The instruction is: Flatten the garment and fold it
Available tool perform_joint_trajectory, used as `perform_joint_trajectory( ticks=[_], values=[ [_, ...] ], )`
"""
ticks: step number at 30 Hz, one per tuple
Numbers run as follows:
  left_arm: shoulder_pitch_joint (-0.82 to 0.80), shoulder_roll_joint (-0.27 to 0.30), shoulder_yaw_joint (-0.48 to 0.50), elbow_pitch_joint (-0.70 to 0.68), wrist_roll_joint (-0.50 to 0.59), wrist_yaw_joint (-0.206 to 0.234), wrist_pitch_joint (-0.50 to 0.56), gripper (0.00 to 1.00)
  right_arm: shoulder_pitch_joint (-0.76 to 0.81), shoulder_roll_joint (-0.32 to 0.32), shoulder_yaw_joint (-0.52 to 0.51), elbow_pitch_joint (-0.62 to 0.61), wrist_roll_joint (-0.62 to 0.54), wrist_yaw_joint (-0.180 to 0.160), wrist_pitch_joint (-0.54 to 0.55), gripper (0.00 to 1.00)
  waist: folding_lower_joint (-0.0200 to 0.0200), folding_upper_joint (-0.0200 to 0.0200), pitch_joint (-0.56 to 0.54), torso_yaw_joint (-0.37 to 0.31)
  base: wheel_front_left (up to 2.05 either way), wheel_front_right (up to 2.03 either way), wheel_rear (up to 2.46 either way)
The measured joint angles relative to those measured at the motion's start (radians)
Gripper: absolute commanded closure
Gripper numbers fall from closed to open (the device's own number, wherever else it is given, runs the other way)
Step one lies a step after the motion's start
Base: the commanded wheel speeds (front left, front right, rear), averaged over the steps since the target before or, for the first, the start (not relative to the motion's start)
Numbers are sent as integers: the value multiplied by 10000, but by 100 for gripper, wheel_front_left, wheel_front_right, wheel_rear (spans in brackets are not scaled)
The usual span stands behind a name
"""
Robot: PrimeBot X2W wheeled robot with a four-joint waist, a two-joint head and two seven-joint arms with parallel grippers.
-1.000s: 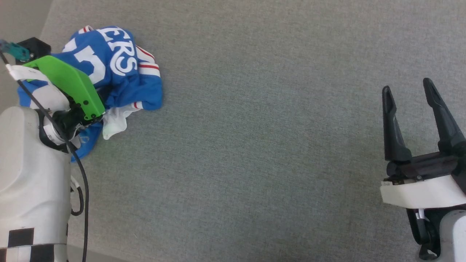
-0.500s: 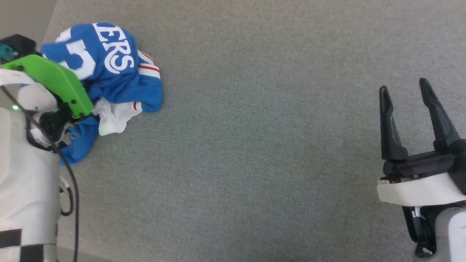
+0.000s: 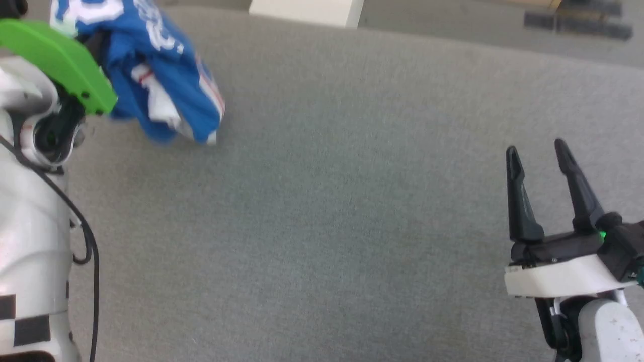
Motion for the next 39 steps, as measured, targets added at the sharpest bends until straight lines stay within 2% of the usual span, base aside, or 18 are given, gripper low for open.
perform_joint_trajectory(
  ticks=[6,12,21,25,31,35,39],
  values=[
    [-384,-428,-293,-836,-90,-31,-161,100,384,12,-6,349,518,-2,-249,0,0,0,-1017,-133,0,0,0],
    [-584,-1058,-949,-1691,-332,-115,182,100,681,17,-234,403,646,0,-366,0,0,0,-1854,-392,0,0,0],
    [-370,-2537,-1994,-3032,-612,-31,-90,100,768,15,-571,123,646,0,-362,0,0,1,-2296,-1309,0,0,0],
    [308,-2955,-2798,-3499,-688,63,-610,100,764,17,-631,54,723,0,-328,0,0,0,-2231,-1742,0,0,0],
    [1470,-3126,-4358,-3540,-190,104,-2015,100,753,15,-777,-82,748,0,-320,0,-1,0,-1986,-2258,0,0,0],
    [2522,-3164,-5204,-2579,-151,257,-3241,100,726,13,-807,-102,815,0,-320,0,0,1,-1791,-2541,0,0,0],
    [3174,-3170,-5873,-1241,-301,640,-4349,100,700,15,-731,-67,892,0,-324,0,0,0,-1607,-2786,0,0,0]
  ],
)
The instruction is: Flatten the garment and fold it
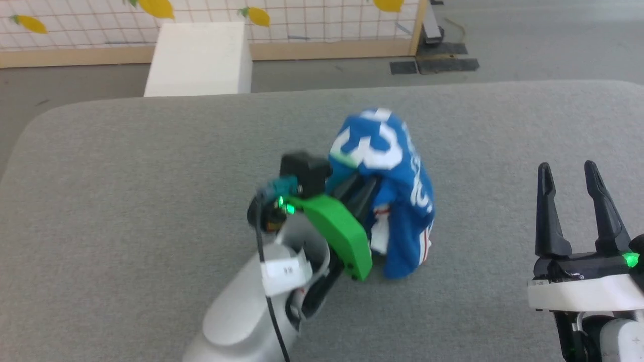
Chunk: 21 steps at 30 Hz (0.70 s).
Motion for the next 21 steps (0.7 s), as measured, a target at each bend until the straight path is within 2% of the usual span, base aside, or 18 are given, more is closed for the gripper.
perform_joint_trajectory(
  ticks=[4,9,10,12,13,14,21],
  values=[
    [143,0,-583,1592,-75,357,-439,100,-81,0,81,52,33,0,-44,0,0,0,175,-170,0,0,0],
    [134,-4,-1239,3367,-372,999,163,100,-200,-2,102,121,61,-2,-84,0,0,0,359,-290,0,0,0],
    [126,-2,-1323,3542,-518,1143,244,96,-210,-2,96,146,75,0,-86,0,0,0,386,-293,0,0,0],
    [43,-4,-1455,3693,-663,1346,236,62,-232,-2,90,205,92,0,-102,0,0,0,417,-275,0,0,0],
    [-20,-6,-1511,3682,-729,1409,155,20,-234,0,73,236,94,0,-136,0,0,0,421,-247,0,0,0],
    [-89,-12,-1540,3632,-890,1423,52,0,-234,-4,42,259,105,-2,-146,0,0,0,418,-208,0,0,0],
    [-359,19,-1465,2673,-1308,1488,-529,0,-229,-2,-38,320,163,-2,-174,0,0,0,218,97,0,0,0]
  ],
)
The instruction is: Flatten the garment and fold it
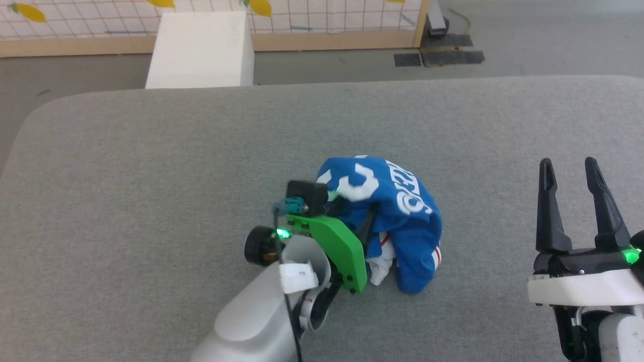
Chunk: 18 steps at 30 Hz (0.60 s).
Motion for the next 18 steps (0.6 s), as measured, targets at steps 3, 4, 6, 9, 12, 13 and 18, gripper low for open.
perform_joint_trajectory(
  ticks=[3,4,6,9,12,13,18],
  values=[
    [193,372,318,-1152,-111,75,-290,0,34,2,-65,-31,2,0,2,0,0,0,-157,148,0,0,0],
    [319,510,451,-1519,-178,150,-395,0,57,2,-79,-54,2,0,2,0,0,0,-193,191,0,0,0],
    [752,920,830,-2472,-286,447,-765,0,119,2,-113,-94,2,0,6,0,0,0,-283,293,0,0,0],
    [1402,1561,1348,-3760,-119,838,-1672,0,178,2,-153,-173,2,2,23,0,0,0,-383,433,0,0,0],
    [2049,1998,1739,-4777,228,943,-2504,0,285,2,-142,-224,2,0,98,0,0,0,-459,553,0,0,0],
    [2313,2132,1827,-5056,322,871,-2660,0,310,0,-119,-226,0,0,123,0,0,0,-486,581,0,0,0],
    [3864,2441,2846,-5831,1605,1064,-2830,0,387,2,36,-196,4,2,240,0,1,-1,-593,606,0,0,0]
  ],
)
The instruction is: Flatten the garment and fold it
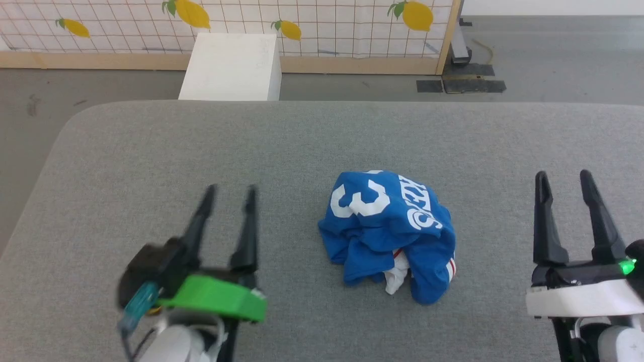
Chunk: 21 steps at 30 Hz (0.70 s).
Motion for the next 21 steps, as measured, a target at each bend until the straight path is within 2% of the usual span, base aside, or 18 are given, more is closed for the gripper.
perform_joint_trajectory(
  ticks=[3,6,9,15,18,21],
  values=[
    [1162,-167,970,-439,1078,280,-35,0,227,0,44,186,88,0,23,0,0,0,-56,-30,0,0,0],
    [2324,-516,1563,-640,1837,280,-38,0,538,0,58,410,105,0,27,0,0,0,-111,-35,0,0,0],
    [2915,-874,1948,-711,2362,-59,-40,0,775,0,46,665,207,-2,27,0,0,0,-121,27,0,0,0],
    [3061,-1350,2623,-652,2920,-815,-40,0,796,0,-146,872,303,-2,270,0,0,0,-92,178,0,0,0],
    [3050,-1590,2780,-589,3064,-1120,-40,0,674,-2,-255,1009,362,-2,1101,0,0,0,-18,257,0,0,0],
    [3024,-1848,2874,-508,3118,-1348,-40,0,282,-40,-192,1147,105,-2,2592,0,0,0,137,334,0,0,0]
  ],
)
